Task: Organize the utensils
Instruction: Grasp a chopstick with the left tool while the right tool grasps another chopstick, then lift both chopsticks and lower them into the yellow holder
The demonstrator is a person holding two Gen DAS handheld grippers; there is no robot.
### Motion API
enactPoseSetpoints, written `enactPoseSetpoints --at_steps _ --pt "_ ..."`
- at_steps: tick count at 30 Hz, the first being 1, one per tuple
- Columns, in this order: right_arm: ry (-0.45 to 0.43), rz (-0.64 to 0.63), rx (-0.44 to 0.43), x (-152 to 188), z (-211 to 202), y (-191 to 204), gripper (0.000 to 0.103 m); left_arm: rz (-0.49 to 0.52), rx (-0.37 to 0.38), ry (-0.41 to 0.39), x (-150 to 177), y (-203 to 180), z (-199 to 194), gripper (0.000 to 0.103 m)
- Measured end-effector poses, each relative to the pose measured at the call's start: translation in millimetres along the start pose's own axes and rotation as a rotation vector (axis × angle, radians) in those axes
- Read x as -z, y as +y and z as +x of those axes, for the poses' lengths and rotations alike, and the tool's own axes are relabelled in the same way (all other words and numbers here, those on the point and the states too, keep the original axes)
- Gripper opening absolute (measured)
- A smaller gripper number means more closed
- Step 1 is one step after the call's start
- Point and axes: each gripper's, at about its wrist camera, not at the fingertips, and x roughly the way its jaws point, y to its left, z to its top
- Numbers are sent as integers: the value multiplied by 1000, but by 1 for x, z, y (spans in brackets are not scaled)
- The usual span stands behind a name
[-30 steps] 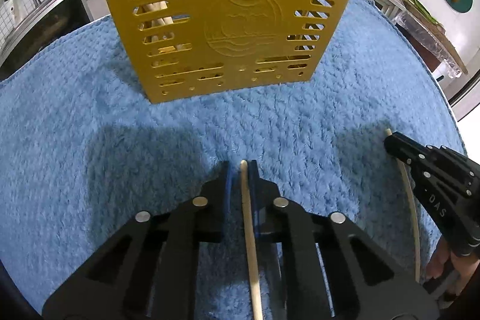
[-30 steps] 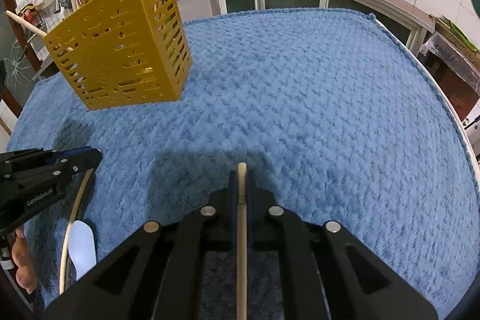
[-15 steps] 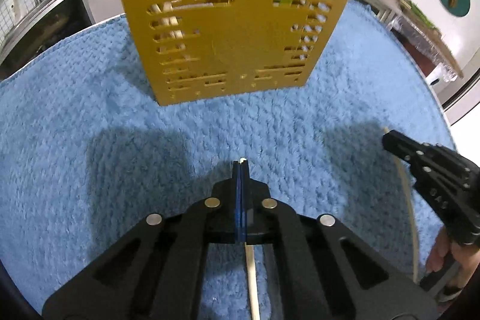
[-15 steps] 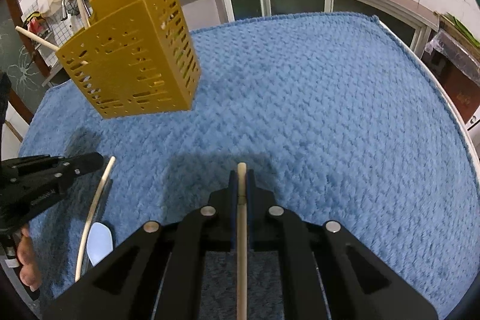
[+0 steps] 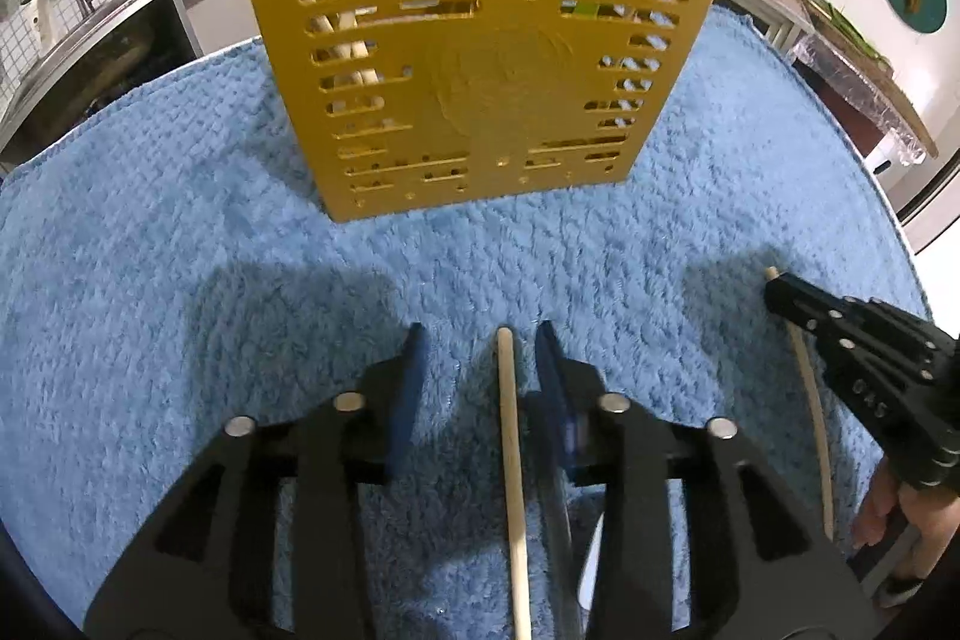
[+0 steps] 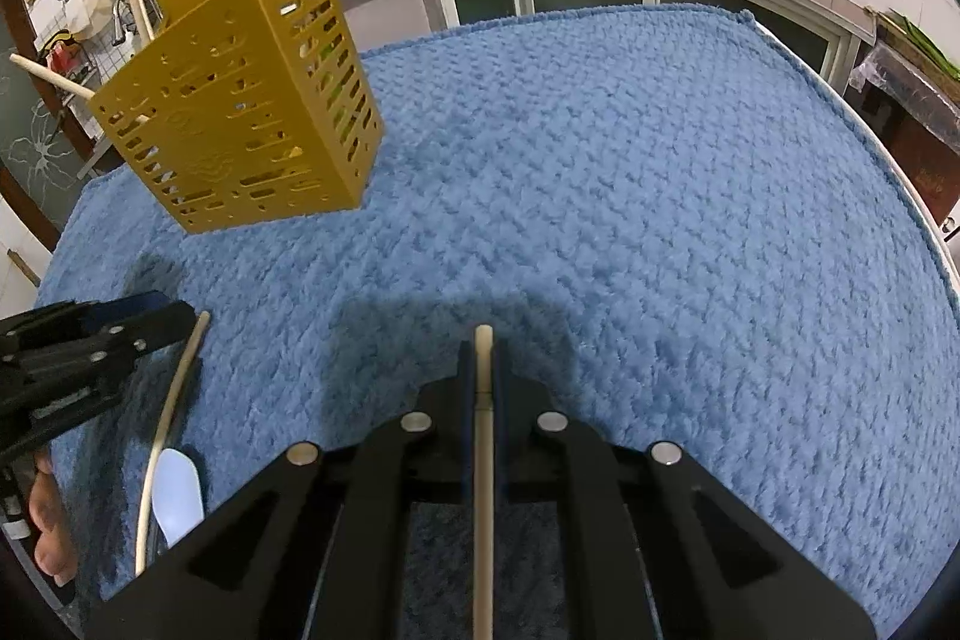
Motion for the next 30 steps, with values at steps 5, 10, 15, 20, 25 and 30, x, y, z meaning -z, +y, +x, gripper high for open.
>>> enactPoseSetpoints --at_steps 5,10,15,20,25,30 --pt "2 -9 7 0 1 2 6 61 -10 34 2 -13 7 20" --pt "9 -16 9 -1 0 2 6 76 -12 57 0 -18 18 6" --pt "22 -8 7 -4 4 2 6 59 22 103 -11 -12 25 5" --pt "-10 -7 -6 -7 -8 4 6 11 41 66 -7 3 13 5" --pt "-67 -8 -38 -14 -32 8 6 -21 69 -56 -3 15 -27 4" --pt "-128 -28 -69 -22 -60 14 6 -32 87 -173 -4 23 -78 4"
